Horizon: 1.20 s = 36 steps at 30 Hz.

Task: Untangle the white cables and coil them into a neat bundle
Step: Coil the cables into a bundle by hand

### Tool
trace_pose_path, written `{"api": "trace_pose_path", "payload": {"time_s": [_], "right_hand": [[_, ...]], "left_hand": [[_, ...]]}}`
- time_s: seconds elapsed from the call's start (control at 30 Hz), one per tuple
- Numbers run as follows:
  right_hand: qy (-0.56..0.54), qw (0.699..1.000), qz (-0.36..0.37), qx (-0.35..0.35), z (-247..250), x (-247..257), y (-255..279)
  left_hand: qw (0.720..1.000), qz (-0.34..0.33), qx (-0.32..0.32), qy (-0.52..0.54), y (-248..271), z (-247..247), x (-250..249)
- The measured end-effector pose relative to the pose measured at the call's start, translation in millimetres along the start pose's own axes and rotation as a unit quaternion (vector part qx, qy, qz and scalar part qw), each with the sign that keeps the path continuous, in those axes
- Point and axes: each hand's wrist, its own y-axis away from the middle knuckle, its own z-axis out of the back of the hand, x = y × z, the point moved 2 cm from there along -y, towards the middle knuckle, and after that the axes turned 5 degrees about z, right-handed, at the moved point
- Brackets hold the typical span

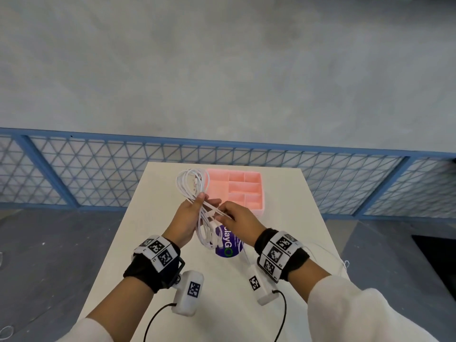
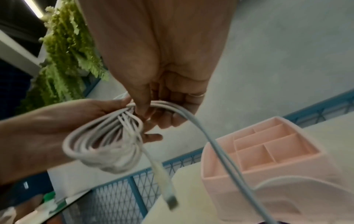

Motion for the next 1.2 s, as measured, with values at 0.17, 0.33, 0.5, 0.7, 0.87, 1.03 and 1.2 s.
{"api": "trace_pose_path", "payload": {"time_s": [0.17,0.33,0.5,0.7,0.87,1.03,1.2], "right_hand": [[-0.001,0.997,-0.049,0.054,2.9,-36.0,9.7],[-0.098,0.984,-0.117,0.093,-4.8,-44.1,23.0],[-0.026,0.970,-0.185,0.153,-1.8,-39.0,24.5],[-0.016,0.996,-0.080,0.042,31.2,-51.7,27.3],[0.189,0.970,0.025,0.150,35.6,-32.5,22.4],[0.165,0.969,0.146,0.109,27.8,25.5,3.4],[0.263,0.956,0.132,-0.005,27.9,46.0,-14.2]], "left_hand": [[0.990,-0.027,-0.051,0.127,2.7,6.4,-18.2],[0.976,-0.048,-0.068,0.204,-4.5,9.8,-26.6],[0.977,-0.121,-0.110,0.137,-11.9,22.2,-34.2],[0.963,-0.167,-0.177,0.116,-19.7,61.2,-48.4],[0.967,-0.152,-0.188,0.081,-21.7,60.0,-34.2],[0.987,-0.108,-0.110,0.038,-14.8,18.6,-19.5],[0.996,-0.057,-0.063,0.006,-4.4,-13.2,-12.7]]}}
